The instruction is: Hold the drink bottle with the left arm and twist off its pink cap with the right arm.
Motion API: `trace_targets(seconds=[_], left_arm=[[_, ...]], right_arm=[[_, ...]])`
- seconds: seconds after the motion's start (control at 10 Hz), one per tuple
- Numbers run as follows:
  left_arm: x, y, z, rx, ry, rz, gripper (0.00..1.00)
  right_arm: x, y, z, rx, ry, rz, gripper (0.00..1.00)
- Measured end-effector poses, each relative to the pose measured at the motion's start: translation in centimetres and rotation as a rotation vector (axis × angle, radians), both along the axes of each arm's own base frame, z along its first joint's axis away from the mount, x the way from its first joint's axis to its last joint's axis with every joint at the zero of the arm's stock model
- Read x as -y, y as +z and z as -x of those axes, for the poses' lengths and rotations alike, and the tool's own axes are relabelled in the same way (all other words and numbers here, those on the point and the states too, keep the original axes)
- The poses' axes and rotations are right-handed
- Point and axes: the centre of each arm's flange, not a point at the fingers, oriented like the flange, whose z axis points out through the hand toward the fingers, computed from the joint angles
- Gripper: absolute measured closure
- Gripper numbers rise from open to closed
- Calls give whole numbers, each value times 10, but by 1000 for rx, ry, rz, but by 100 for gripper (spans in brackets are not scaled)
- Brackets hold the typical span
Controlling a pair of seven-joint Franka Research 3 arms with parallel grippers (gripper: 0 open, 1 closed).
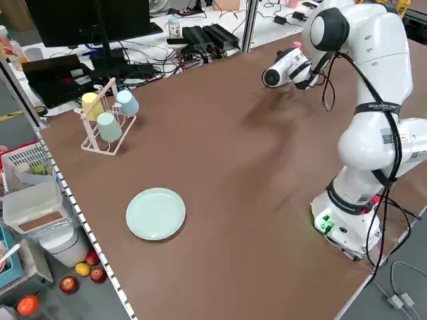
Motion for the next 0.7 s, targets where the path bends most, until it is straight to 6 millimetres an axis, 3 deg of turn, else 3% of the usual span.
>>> trace_targets(seconds=[0.5,0.7], left_arm=[[-6,-1,-9,14,8,4,4],[-1,1,-9,17,1,10,4]], right_arm=[[-3,-3,-3,3,4,-1,0],[-20,-10,-8,15,31,-4,0]])
